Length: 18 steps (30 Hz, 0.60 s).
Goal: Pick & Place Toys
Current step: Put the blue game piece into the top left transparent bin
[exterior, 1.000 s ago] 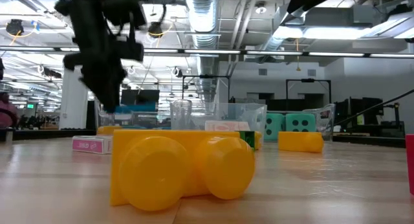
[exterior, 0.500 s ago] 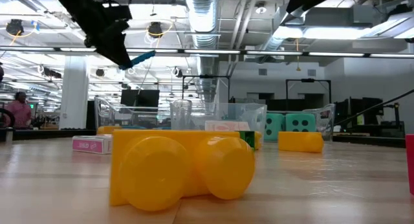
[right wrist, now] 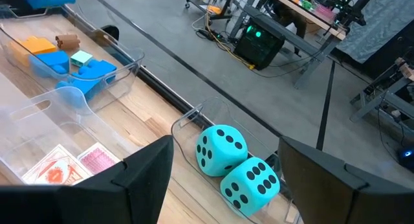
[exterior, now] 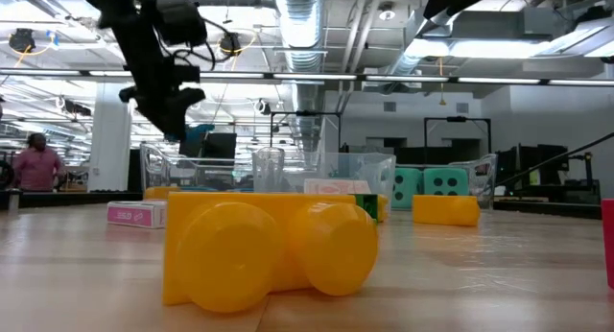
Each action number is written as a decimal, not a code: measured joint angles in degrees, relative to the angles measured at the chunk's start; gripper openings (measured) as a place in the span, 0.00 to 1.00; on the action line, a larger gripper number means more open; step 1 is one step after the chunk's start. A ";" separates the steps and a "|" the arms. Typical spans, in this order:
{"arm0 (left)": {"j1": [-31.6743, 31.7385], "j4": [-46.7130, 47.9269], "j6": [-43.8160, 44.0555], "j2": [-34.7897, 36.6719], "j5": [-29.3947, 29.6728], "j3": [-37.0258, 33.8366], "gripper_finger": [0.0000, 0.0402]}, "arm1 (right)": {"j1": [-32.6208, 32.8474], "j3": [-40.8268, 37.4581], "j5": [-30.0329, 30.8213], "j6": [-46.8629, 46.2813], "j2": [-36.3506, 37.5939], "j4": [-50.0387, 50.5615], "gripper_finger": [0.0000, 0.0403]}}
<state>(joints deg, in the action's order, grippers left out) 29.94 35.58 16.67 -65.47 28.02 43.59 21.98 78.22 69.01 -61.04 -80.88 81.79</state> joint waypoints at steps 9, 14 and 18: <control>0.75 -0.07 -0.01 -2.94 -0.03 0.00 0.33 | 0.00 0.00 0.00 0.13 0.00 0.01 0.67; 0.74 0.01 -0.03 -2.38 -0.03 0.02 0.33 | 0.00 0.00 0.00 0.11 0.00 0.01 0.67; 0.74 0.14 -0.07 -2.40 -0.03 0.02 0.33 | 0.00 0.00 0.00 0.11 0.00 0.01 0.67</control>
<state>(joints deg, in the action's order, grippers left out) 30.68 35.72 16.60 -67.88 27.99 43.62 21.98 78.22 69.01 -60.93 -80.88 81.80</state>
